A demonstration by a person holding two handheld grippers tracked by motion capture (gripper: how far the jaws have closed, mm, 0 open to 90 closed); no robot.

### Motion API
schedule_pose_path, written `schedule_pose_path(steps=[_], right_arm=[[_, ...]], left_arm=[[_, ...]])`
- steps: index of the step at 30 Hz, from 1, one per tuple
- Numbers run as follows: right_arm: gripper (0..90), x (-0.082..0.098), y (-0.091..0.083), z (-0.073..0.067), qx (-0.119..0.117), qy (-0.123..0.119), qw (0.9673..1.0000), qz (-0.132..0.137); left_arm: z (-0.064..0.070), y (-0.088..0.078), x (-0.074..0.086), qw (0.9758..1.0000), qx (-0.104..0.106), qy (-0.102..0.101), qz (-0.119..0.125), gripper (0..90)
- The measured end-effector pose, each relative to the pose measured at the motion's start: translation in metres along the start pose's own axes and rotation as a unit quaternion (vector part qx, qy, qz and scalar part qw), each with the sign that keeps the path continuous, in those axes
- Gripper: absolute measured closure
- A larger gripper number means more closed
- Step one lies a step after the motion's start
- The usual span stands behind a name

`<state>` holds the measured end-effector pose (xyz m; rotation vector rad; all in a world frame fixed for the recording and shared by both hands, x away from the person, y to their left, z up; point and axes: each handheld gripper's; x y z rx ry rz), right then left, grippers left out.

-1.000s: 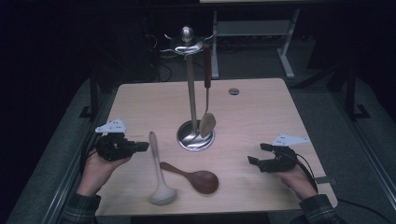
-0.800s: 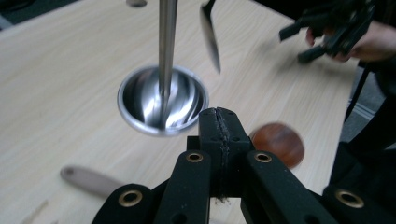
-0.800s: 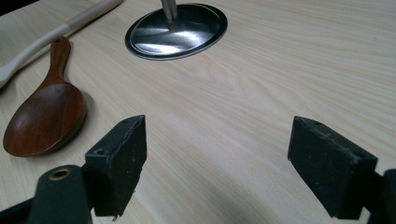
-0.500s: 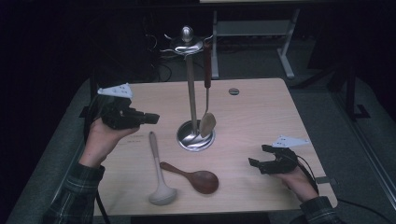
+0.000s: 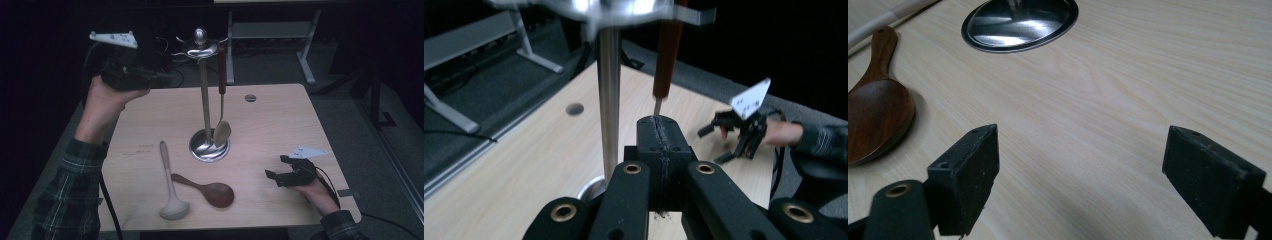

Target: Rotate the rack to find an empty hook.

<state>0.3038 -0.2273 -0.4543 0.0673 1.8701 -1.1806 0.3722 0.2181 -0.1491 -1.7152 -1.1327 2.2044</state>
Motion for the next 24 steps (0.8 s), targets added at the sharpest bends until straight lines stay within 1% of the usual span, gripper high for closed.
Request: schedule_pose_path(steps=[1,2,4,6,7,8,9,10,11,12,17,24], right_arm=[[14.8,0.0,0.0,0.0,0.0,-0.002,1.0,0.001],[14.8,0.0,0.0,0.0,0.0,-0.002,1.0,0.001],[14.7,0.0,0.001,-0.001,-0.002,-0.002,1.0,0.0],[14.8,0.0,0.001,-0.001,-0.002,-0.001,1.0,-0.001],[14.8,0.0,0.001,-0.001,-0.002,-0.001,1.0,-0.001],[14.7,0.0,0.001,-0.001,-0.002,-0.001,1.0,-0.001],[14.7,0.0,0.001,-0.001,-0.001,0.0,1.0,-0.001],[14.7,0.001,0.001,0.0,-0.001,-0.002,1.0,-0.001],[14.7,0.001,0.001,0.0,0.0,-0.002,1.0,0.0],[14.7,0.0,0.001,-0.001,-0.001,0.0,1.0,-0.001],[14.7,0.001,0.001,-0.001,-0.001,-0.002,1.0,-0.002],[14.7,0.0,0.002,-0.001,-0.001,-0.003,1.0,-0.004]], left_arm=[[-0.001,-0.002,-0.01,1.0,0.001,0.004,0.003,89.7],[-0.001,-0.002,-0.01,1.0,0.001,0.004,0.003,89.7],[-0.002,-0.004,-0.023,1.0,-0.005,0.008,0.004,89.7],[-0.004,-0.004,-0.029,0.9999,-0.01,0.008,0.004,89.7],[-0.004,-0.004,-0.029,0.9999,-0.01,0.008,0.004,89.7],[-0.005,-0.003,-0.033,0.9999,-0.013,0.008,0.004,89.7],[-0.005,-0.003,-0.033,0.9999,-0.013,0.008,0.004,89.7],[-0.008,-0.003,-0.036,0.9998,-0.019,0.006,0.002,89.7],[-0.008,-0.003,-0.036,0.9998,-0.019,0.006,0.002,89.7],[-0.01,-0.002,-0.037,0.9997,-0.024,0.001,0.005,89.7],[-0.015,-0.002,-0.037,0.9997,-0.025,-0.003,0.008,89.8],[-0.023,-0.001,-0.039,0.999,-0.042,-0.009,0.007,89.8]])
Point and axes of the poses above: each handheld gripper's, and its own axes: y roughly forward along the jaws, x roughly out of its underside, z roughly to its right, and after that the axes turned 8 degrees about -z, right-handed
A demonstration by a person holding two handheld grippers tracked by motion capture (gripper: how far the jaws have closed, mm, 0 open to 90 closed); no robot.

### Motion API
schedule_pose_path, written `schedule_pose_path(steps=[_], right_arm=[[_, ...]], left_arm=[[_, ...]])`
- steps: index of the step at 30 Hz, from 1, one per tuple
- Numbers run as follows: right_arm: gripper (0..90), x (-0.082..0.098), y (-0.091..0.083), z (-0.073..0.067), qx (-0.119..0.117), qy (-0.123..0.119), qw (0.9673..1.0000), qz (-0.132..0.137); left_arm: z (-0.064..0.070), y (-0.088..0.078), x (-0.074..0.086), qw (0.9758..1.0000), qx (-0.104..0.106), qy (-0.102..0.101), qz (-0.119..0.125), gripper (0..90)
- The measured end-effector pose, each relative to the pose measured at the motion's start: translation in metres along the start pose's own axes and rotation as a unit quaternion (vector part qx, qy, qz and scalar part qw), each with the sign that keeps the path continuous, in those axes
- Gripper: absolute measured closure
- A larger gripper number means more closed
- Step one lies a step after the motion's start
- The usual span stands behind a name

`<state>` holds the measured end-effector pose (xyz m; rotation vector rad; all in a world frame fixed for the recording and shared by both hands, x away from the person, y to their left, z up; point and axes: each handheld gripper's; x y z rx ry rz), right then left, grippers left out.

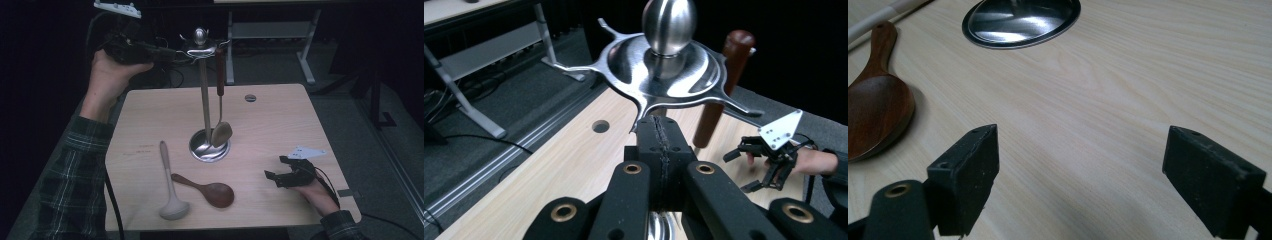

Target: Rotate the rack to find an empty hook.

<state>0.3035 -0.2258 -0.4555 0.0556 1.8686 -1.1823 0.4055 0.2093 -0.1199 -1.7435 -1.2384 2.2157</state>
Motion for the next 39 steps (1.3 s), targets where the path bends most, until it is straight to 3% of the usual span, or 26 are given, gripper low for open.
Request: schedule_pose_path(steps=[18,25,30,34,39], right_arm=[[14.8,0.0,0.001,0.0,-0.002,-0.004,1.0,-0.002],[14.8,0.0,0.001,0.0,-0.001,-0.003,1.0,-0.003],[14.8,0.0,0.002,-0.001,-0.002,-0.003,1.0,-0.005],[14.8,0.0,0.002,-0.001,-0.001,-0.001,1.0,-0.006],[14.8,0.0,0.002,-0.001,-0.001,-0.002,1.0,-0.005]], left_arm=[[-0.017,0.008,-0.014,0.9996,-0.022,-0.019,-0.001,89.8],[0.001,-0.001,-0.011,0.9999,-0.007,-0.011,-0.001,89.8],[0.021,-0.013,-0.006,0.9998,0.017,0.002,0.012,89.8],[0.033,-0.013,-0.006,0.9994,0.03,0.012,0.015,89.8],[0.037,-0.006,-0.007,0.9992,0.036,0.016,0.008,89.7]])
Point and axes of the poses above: each handheld gripper's, and its own axes: y roughly forward along the jaws, x roughly out of its underside, z roughly to its right, and after that the axes turned 8 degrees about -z, right-handed
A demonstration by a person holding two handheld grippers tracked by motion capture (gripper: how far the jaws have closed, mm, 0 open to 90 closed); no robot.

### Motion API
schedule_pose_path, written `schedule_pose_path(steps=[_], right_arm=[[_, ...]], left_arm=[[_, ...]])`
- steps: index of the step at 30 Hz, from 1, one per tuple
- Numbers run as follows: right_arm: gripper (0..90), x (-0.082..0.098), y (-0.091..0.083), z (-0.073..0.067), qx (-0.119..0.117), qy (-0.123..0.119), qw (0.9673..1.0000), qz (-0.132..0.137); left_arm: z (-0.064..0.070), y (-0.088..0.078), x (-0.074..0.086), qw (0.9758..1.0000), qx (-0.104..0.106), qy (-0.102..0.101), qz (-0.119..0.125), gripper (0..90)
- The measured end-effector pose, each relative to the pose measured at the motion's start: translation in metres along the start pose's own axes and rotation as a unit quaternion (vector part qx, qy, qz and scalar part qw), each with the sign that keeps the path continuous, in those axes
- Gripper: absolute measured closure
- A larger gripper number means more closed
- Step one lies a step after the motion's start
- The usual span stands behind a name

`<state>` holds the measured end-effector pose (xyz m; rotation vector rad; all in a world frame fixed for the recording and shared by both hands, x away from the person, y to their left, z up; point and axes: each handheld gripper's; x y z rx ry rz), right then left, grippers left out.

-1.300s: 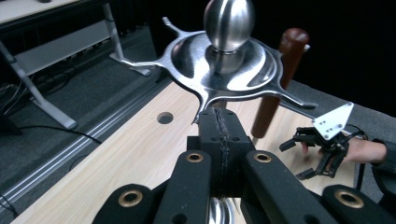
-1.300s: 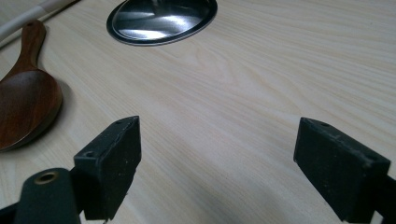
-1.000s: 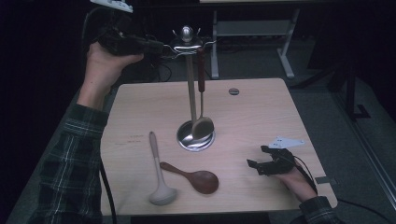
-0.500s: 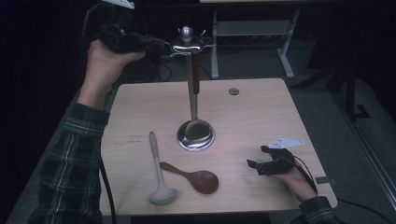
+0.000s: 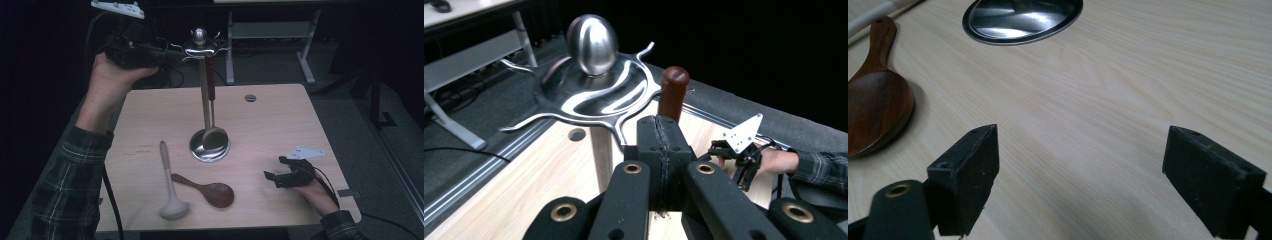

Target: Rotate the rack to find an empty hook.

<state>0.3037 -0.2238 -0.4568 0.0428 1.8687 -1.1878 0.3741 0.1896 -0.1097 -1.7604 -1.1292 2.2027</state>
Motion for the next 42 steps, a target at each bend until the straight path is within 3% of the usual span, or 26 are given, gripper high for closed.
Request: schedule_pose_path(steps=[4,16,27,42], right_arm=[[14.8,0.0,0.0,0.001,0.001,0.0,1.0,0.0],[14.8,0.0,0.0,0.0,0.0,-0.001,1.0,-0.001],[14.8,0.0,0.0,0.0,-0.002,-0.003,1.0,-0.002],[14.8,0.0,0.0,0.0,-0.004,-0.003,1.0,-0.003]], left_arm=[[0.0,0.01,-0.001,1.0,-0.003,-0.002,-0.008,89.8],[-0.005,0.008,0.002,0.9998,-0.015,-0.007,-0.009,89.8],[-0.026,0.006,0.005,0.999,-0.033,-0.031,0.001,89.8],[-0.046,0.011,-0.003,0.9972,-0.057,-0.049,0.003,89.8]])
Point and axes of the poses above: each handheld gripper's, and its own axes: y roughly forward along the jaws, x roughly out of its underside, z roughly to its right, and after that the axes turned 8 degrees about -z, right-handed
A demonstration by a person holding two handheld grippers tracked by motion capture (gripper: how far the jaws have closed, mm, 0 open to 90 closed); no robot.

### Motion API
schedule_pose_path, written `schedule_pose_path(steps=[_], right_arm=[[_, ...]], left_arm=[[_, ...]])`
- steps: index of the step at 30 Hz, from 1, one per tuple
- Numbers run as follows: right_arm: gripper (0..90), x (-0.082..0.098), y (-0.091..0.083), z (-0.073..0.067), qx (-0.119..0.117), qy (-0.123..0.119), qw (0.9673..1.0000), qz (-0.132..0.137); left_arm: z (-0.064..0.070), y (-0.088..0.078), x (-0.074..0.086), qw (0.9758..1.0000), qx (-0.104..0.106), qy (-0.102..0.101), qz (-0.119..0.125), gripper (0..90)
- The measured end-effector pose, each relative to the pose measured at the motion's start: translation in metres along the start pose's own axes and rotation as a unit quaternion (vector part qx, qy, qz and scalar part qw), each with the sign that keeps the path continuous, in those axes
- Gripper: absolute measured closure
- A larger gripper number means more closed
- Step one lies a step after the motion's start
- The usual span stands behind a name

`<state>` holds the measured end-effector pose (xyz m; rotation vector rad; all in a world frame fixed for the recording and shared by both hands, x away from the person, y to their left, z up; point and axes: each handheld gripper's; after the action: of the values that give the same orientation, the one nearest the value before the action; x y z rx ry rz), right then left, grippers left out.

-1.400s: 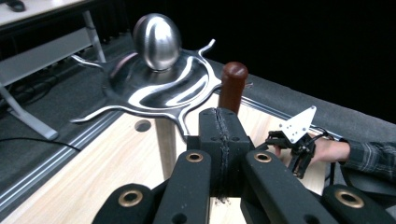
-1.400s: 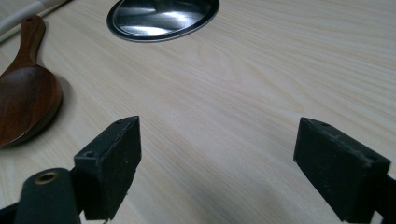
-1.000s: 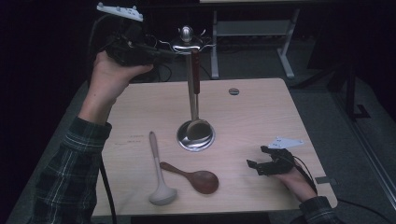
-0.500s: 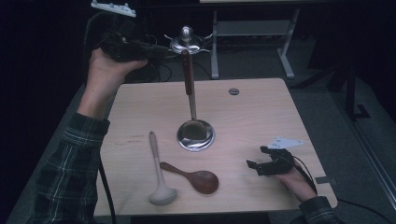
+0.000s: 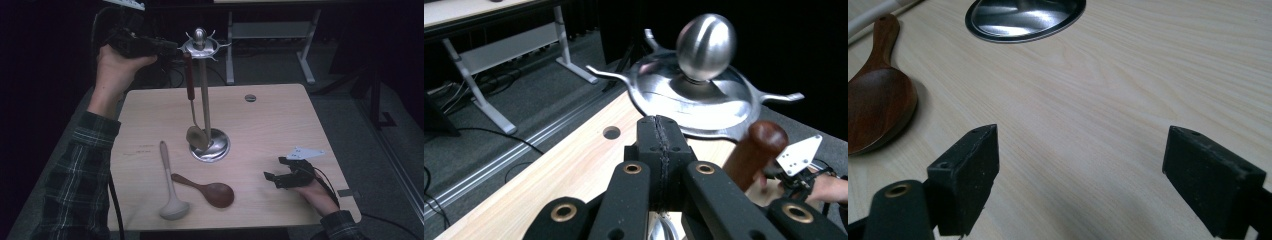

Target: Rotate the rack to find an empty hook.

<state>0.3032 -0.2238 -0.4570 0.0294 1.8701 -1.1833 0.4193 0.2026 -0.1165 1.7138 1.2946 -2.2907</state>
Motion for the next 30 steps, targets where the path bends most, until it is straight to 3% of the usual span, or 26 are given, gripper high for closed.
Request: schedule_pose_path(steps=[5,11,22,27,30], right_arm=[[14.8,0.0,0.0,0.0,0.001,-0.001,1.0,-0.001],[14.7,0.0,0.0,0.0,0.0,-0.001,1.0,-0.001],[14.7,0.0,0.001,0.0,0.0,-0.003,1.0,-0.001],[14.8,0.0,0.002,0.0,0.0,-0.003,1.0,-0.002],[14.8,0.0,0.002,0.0,0.001,-0.004,1.0,-0.002]], left_arm=[[-0.007,0.002,-0.004,1.0,-0.006,-0.006,0.003,89.8],[-0.005,0.001,-0.001,0.9999,-0.007,-0.005,0.006,89.8],[0.01,-0.014,0.024,0.9997,0.018,-0.002,0.015,89.8],[0.026,-0.019,0.037,0.9991,0.036,0.013,0.019,89.8],[0.032,-0.019,0.036,0.9986,0.044,0.02,0.02,89.8]])
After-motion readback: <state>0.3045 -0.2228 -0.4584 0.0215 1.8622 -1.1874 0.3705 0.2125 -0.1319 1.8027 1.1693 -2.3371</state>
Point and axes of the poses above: each handheld gripper's, and its own axes: y roughly forward along the jaws, x roughly out of its underside, z roughly to its right, and after that the axes turned 8 degrees about -z, right-handed
